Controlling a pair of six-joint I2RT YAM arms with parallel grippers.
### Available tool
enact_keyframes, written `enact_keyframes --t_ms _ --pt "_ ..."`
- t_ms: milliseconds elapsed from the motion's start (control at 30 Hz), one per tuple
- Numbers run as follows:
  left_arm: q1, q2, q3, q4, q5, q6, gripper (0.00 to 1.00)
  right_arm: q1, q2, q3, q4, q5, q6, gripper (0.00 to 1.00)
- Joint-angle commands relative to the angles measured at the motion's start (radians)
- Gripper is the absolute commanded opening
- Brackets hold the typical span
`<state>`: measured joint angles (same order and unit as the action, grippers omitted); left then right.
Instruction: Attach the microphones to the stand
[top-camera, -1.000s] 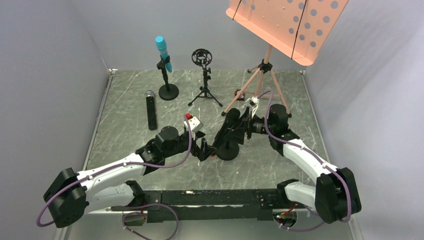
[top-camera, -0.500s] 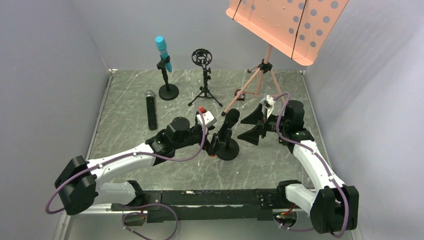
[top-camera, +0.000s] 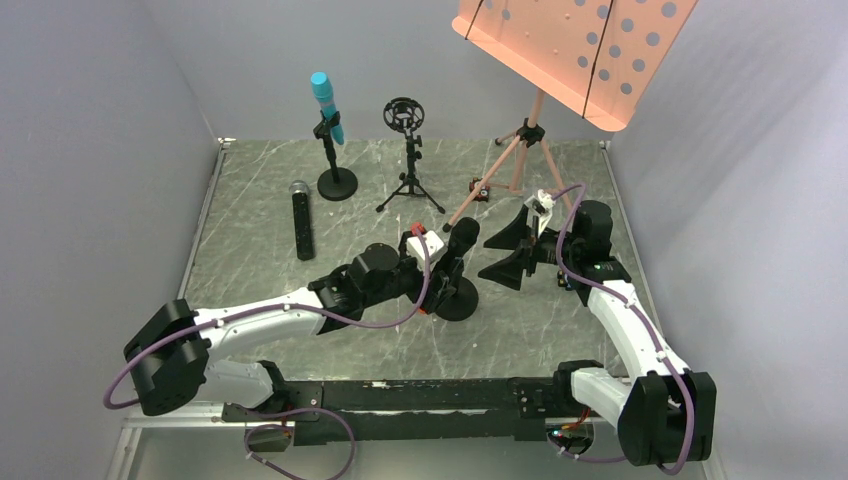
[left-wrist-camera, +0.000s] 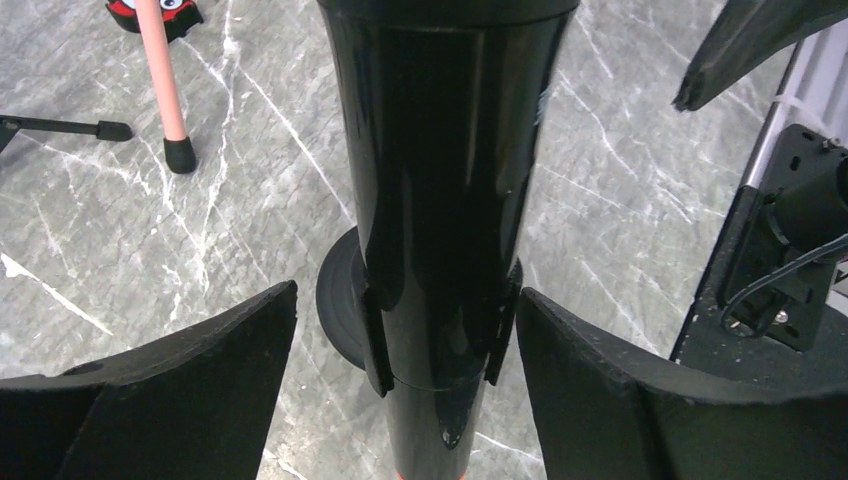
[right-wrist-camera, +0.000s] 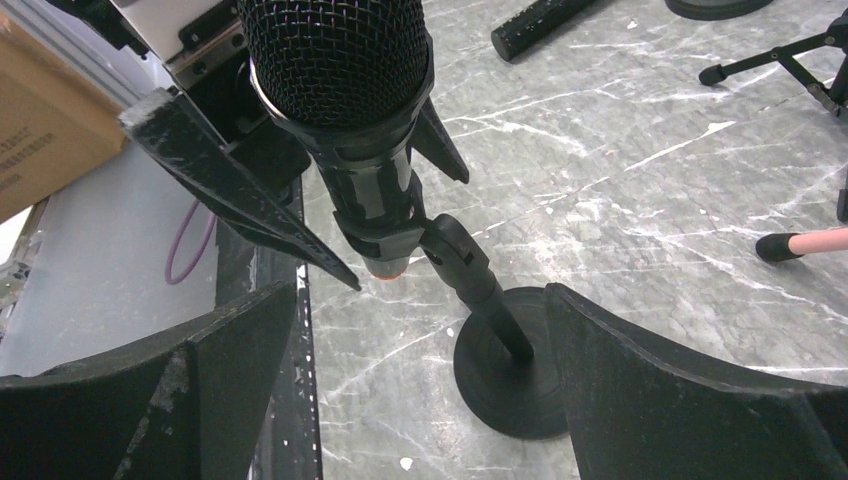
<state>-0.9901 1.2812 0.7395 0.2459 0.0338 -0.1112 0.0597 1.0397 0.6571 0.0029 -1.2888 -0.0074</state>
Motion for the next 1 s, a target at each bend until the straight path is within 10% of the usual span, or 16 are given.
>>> enact_keyframes --t_ms 0,567,967 --pt "-0.007 0.017 0.039 0.058 -0.053 0.018 0.83 -0.009 0.002 0.02 0.066 -0.035 0.026 1.0" --pt "-0.007 0.047 0.079 0.067 -0.068 0.013 0.83 -0.014 0.005 0.018 0.072 -0.044 0.04 1.0" --pt "-0.006 -0.045 0.063 0.005 -0.094 0.053 0.27 -0.022 0.001 0.016 0.079 -0.05 0.049 1.0"
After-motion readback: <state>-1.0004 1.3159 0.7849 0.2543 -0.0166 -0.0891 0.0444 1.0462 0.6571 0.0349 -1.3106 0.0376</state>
